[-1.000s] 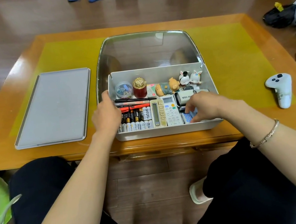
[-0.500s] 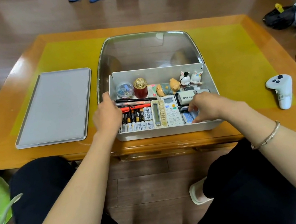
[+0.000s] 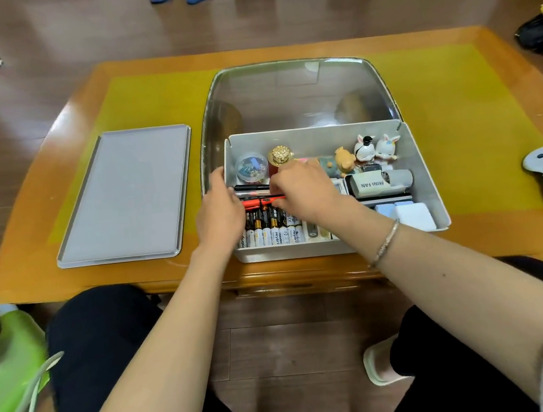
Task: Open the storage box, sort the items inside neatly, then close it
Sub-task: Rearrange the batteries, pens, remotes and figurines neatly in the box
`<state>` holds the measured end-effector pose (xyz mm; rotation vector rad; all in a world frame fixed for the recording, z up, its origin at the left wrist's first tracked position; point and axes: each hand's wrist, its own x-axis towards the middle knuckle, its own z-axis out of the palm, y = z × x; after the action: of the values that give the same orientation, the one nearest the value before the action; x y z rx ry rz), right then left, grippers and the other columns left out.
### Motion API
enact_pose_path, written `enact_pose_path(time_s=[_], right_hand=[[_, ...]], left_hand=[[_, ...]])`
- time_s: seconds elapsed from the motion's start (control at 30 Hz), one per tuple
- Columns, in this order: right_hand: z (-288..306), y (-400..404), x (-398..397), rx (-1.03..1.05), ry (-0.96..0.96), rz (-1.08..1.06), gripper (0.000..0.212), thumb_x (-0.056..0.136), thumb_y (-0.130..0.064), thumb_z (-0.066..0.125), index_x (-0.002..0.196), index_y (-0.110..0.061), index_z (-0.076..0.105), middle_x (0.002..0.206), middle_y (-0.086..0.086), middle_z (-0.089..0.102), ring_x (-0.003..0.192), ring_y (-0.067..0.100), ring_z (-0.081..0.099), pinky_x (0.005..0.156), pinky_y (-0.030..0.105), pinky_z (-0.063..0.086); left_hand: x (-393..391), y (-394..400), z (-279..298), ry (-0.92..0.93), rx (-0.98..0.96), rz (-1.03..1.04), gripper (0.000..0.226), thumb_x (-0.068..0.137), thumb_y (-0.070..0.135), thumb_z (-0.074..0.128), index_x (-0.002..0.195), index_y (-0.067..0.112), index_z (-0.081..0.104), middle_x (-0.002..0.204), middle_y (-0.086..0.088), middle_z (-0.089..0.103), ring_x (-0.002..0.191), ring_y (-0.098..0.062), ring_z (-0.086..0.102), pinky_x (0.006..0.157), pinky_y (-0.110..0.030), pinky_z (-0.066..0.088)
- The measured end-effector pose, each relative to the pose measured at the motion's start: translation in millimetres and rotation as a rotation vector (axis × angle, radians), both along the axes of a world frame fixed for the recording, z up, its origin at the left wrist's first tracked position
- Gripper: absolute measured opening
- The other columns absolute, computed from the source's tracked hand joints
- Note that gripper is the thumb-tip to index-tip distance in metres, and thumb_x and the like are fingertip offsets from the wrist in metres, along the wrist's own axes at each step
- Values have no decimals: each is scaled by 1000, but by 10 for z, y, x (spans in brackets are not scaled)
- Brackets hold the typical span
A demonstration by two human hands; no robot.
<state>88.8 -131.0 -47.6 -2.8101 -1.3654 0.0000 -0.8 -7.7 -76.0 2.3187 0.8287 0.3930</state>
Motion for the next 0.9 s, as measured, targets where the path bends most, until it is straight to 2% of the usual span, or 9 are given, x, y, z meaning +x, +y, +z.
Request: enact_pose_path(time_s=[0.13,0.23,0.37,0.5,0.63,0.8,0.9], right_hand=[[-128,105,18,-50,-12,-35,17,88,-27,63,101,-16,66,101,7,67,102,28,60,92,41,40],[-191,90,41,-5,-17,-84,10,91,-23,59,95,-15,65,93,7,68,94,28,62,92,41,41],[-240,99,45,-17,-46,-108,15,93,-26,56,92,-14,65,89,7,68,90,28,62,92,40,40],[-264,121,31,-1,-69,-117,14,92,-26,56,89,-14,64,87,8,68,89,29,62,86,39,41],[-267,171,4,45,-58,-118,24,89,-37,60,90,-13,64,87,8,67,88,29,62,82,39,42],[-264,243,-25,63,-58,-88,30,89,-40,60,96,-11,63,93,8,68,91,29,62,84,39,41],[-229,221,-33,48,-22,-93,30,89,-41,60,98,-13,62,93,8,68,93,28,62,85,39,41]], left_hand=[[-45,70,-19,-49,-79,-108,41,102,15,38,143,17,34,124,-7,61,96,-13,56,72,-27,45],[-68,89,-10,-56,-99,-130,41,102,17,37,143,19,33,124,-5,60,100,-15,58,76,-31,49],[-72,63,-1,-53,-84,-116,40,103,18,37,142,19,34,122,-5,61,102,-18,59,80,-37,53],[-66,51,-17,-59,-79,-95,40,102,18,37,142,18,35,122,-5,61,99,-16,58,75,-30,50],[-71,27,-17,-101,-85,-71,41,102,18,37,143,18,34,125,-5,59,97,-11,55,73,-26,47],[-101,29,-17,-157,-35,-95,42,102,18,39,144,20,33,131,-2,56,105,-8,52,78,-22,43],[-120,35,-2,-184,-86,-106,39,104,27,32,141,19,39,127,1,57,106,-7,51,83,-23,42]])
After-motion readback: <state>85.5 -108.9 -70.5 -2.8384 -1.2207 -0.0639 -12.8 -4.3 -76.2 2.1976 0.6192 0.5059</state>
